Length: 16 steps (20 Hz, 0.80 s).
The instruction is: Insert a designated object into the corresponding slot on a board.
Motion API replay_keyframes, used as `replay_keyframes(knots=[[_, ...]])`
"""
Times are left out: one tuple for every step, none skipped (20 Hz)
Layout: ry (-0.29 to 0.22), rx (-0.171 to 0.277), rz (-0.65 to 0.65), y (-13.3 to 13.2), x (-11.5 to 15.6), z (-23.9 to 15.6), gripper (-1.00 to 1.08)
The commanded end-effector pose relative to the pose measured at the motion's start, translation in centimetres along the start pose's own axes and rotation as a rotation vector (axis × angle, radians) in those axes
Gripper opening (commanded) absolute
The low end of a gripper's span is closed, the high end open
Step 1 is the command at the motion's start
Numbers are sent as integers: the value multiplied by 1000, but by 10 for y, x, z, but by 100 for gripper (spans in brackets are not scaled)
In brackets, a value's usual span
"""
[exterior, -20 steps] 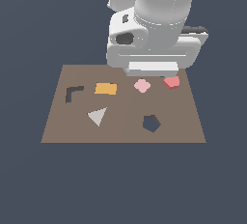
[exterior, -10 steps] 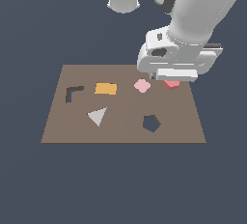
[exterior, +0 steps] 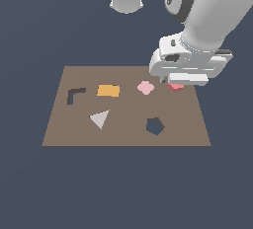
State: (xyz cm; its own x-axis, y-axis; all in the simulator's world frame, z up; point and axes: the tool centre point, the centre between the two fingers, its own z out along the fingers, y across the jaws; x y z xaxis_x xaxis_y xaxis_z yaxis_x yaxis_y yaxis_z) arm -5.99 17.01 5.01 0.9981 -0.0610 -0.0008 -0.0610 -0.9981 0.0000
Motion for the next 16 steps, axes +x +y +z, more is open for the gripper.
replay_keyframes(knots=[[0, 0, 0, 0, 0, 0, 100], [0, 0, 0, 0, 0, 0, 100], [0, 0, 0, 0, 0, 1, 100], [0, 0, 0, 0, 0, 3, 100], [0, 0, 1, 0, 0, 5, 100], [0, 0, 1, 0, 0, 8, 100], [1, 0, 1, 0, 0, 12, 100], [1, 0, 1, 0, 0, 15, 100], [1, 0, 1, 0, 0, 17, 100], [1, 0, 2, 0, 1, 19, 100], [1, 0, 2, 0, 1, 20, 100], [1, 0, 2, 0, 1, 20, 100], [1, 0, 2, 0, 1, 20, -100], [1, 0, 2, 0, 1, 20, -100], [1, 0, 2, 0, 1, 20, -100], [1, 0, 2, 0, 1, 20, -100]])
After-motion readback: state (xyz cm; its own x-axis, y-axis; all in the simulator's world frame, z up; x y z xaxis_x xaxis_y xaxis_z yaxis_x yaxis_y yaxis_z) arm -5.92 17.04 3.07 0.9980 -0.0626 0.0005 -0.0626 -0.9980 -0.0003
